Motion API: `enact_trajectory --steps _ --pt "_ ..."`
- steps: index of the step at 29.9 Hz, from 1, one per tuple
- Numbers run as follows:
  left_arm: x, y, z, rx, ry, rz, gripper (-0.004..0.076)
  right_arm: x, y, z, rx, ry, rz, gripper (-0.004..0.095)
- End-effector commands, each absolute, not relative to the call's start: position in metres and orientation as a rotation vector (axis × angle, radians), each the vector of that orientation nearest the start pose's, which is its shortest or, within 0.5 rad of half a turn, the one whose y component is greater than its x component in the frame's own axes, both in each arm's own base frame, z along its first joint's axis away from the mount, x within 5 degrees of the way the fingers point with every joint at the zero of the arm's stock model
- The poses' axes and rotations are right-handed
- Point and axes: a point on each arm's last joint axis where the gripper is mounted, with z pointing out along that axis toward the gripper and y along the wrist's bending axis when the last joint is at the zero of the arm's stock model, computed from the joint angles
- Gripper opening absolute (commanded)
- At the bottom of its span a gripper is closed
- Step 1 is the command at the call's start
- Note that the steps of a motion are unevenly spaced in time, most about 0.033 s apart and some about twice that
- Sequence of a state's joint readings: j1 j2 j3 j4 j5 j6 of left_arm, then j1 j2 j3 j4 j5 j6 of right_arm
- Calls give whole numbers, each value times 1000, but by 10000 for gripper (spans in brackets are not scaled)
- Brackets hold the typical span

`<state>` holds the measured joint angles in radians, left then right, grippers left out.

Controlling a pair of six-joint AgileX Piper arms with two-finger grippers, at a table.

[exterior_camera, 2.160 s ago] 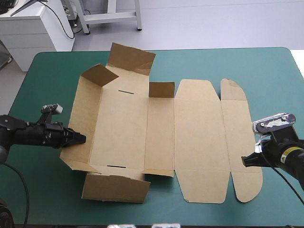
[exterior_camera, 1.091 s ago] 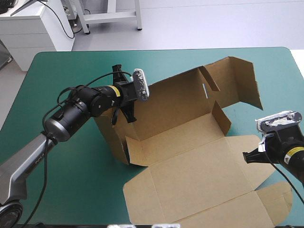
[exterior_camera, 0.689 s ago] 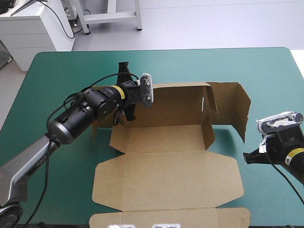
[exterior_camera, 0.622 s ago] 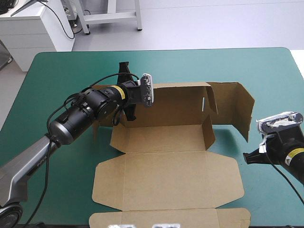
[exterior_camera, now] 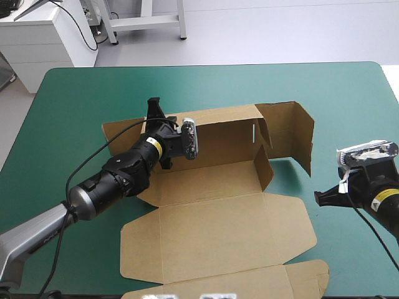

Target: Fold the box

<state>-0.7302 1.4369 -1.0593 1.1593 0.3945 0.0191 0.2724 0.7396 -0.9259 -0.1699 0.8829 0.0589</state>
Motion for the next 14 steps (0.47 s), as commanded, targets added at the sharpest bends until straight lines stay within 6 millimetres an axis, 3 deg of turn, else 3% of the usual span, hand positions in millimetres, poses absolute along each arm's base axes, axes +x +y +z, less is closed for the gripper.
enact_trajectory --steps 1,8,14 --pt "249 -189 341 1440 1312 653 -8 137 26 400 -261 2055 -2 -16" --pt "242 -192 334 1432 1329 617 -8 168 34 421 -291 2050 -20 -16" --pt "243 -187 331 1437 1324 696 -8 198 42 446 -303 2045 -26 -16"
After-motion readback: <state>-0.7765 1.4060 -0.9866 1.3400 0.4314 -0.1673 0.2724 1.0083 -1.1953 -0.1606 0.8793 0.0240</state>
